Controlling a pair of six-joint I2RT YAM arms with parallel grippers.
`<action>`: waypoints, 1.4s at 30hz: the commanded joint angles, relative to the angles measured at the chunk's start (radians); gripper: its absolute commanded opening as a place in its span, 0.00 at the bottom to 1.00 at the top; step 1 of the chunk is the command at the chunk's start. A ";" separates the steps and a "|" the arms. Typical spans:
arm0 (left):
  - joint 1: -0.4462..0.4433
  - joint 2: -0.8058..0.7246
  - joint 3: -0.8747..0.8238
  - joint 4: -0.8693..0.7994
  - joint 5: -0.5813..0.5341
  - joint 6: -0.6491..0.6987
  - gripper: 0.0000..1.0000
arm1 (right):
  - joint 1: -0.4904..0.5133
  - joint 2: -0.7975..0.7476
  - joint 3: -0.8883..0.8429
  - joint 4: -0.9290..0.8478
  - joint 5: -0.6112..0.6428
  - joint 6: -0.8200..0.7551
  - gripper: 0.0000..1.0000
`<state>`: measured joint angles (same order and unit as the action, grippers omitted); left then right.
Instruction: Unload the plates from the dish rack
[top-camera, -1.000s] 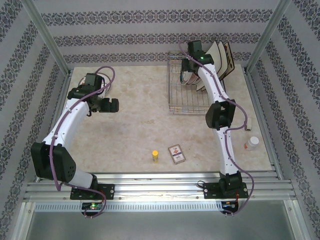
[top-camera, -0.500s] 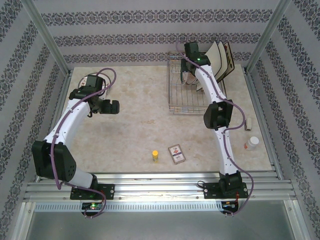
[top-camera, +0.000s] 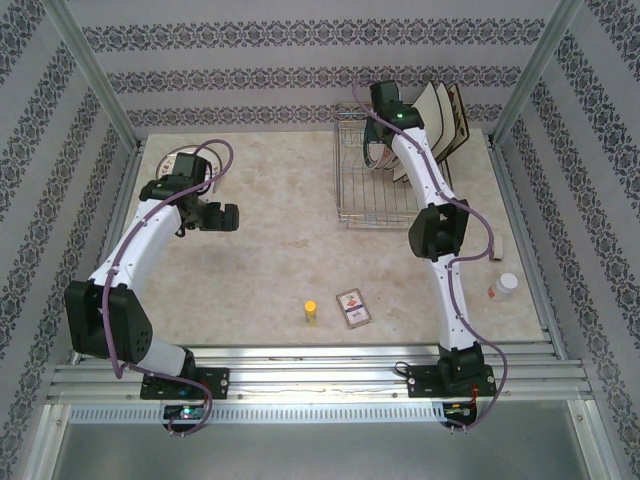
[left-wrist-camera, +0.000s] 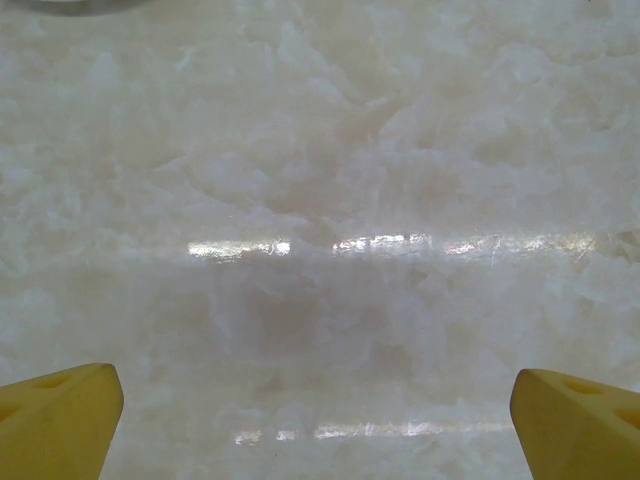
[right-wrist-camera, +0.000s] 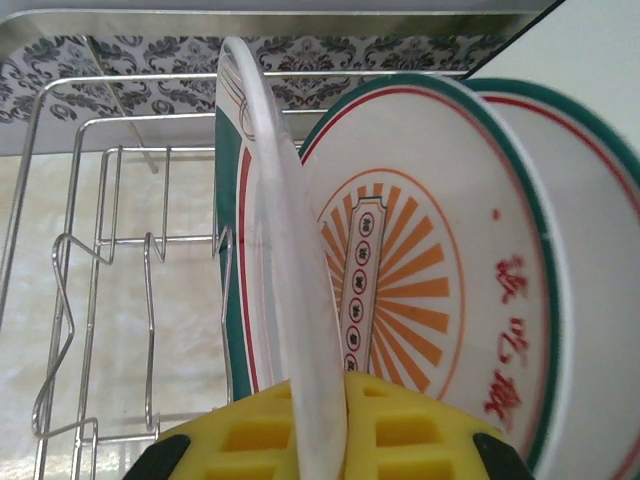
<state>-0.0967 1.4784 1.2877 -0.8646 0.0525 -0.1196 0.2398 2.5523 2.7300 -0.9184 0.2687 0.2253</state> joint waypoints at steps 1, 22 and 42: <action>0.004 -0.039 -0.008 0.003 0.003 0.003 1.00 | 0.037 -0.144 0.014 0.025 -0.045 -0.018 0.00; 0.009 -0.012 -0.022 0.029 0.018 0.005 1.00 | 0.070 -0.487 -0.107 -0.089 -0.124 -0.057 0.00; 0.013 -0.029 -0.025 0.059 0.025 0.020 1.00 | -0.100 -1.095 -1.625 1.161 -1.106 0.653 0.00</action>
<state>-0.0959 1.4879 1.2846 -0.8310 0.0822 -0.1116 0.1349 1.4597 1.1904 -0.0982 -0.6811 0.7094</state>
